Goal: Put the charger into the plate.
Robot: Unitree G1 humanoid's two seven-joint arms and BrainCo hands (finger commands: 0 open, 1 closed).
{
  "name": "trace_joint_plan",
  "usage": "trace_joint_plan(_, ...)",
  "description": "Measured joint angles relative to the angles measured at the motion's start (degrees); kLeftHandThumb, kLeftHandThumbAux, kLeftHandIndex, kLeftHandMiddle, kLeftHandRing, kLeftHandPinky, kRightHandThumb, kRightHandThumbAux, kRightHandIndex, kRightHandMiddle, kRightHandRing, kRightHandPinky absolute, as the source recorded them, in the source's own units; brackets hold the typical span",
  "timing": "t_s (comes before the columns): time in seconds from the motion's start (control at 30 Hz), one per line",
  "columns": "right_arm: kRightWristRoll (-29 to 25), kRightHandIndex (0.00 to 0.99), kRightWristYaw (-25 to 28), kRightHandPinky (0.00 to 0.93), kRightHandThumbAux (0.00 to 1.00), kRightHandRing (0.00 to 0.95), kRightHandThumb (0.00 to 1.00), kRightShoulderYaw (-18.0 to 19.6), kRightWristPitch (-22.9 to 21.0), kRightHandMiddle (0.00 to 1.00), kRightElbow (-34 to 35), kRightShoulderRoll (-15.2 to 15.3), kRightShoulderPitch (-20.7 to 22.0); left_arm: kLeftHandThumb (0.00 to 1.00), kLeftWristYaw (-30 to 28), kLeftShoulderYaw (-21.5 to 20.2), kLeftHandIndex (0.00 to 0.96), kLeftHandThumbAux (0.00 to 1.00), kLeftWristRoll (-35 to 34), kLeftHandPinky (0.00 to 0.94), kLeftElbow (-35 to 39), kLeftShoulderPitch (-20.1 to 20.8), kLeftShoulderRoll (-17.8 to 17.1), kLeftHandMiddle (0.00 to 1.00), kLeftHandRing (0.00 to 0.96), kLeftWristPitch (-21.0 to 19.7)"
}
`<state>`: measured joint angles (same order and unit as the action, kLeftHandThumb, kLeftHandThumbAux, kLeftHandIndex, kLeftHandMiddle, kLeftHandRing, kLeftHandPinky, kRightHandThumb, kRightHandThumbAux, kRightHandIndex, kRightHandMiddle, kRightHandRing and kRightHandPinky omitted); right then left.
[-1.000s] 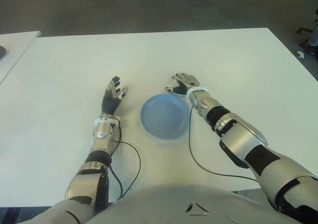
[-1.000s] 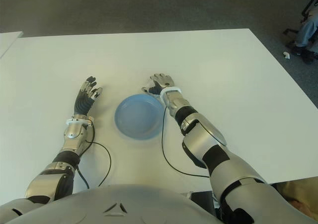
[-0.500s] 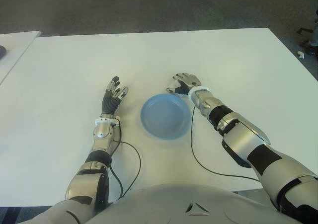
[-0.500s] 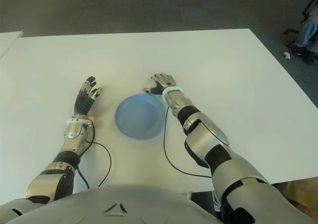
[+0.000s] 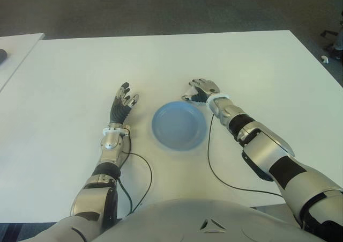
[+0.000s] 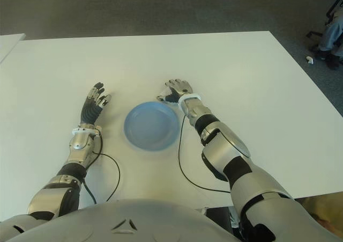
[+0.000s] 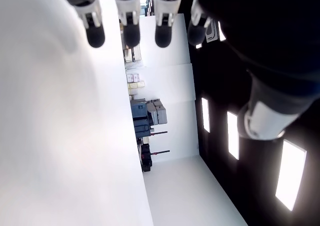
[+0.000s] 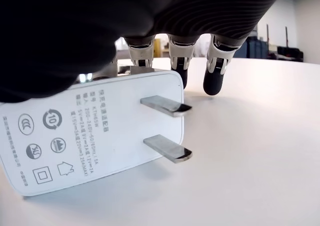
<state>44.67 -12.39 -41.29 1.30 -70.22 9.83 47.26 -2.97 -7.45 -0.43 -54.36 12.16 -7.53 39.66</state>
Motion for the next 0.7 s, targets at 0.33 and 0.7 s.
trace_joint_plan(0.33, -0.17, 0.0, -0.52, 0.0, 0.144, 0.0, 0.406, 0.36, 0.05, 0.0, -0.33, 0.39, -0.16, 0.027, 0.0, 0.01, 0.015, 0.573, 0.05, 0.052, 0.0, 0.0, -0.01, 0.075, 0.068, 0.0)
trace_joint_plan(0.7, -0.27, 0.0, -1.38, 0.0, 0.148, 0.0, 0.399, 1.33, 0.78, 0.0, -0.23, 1.16, -0.88, 0.035, 0.0, -0.01, 0.016, 0.584, 0.06, 0.063, 0.0, 0.0, -0.02, 0.078, 0.071, 0.07)
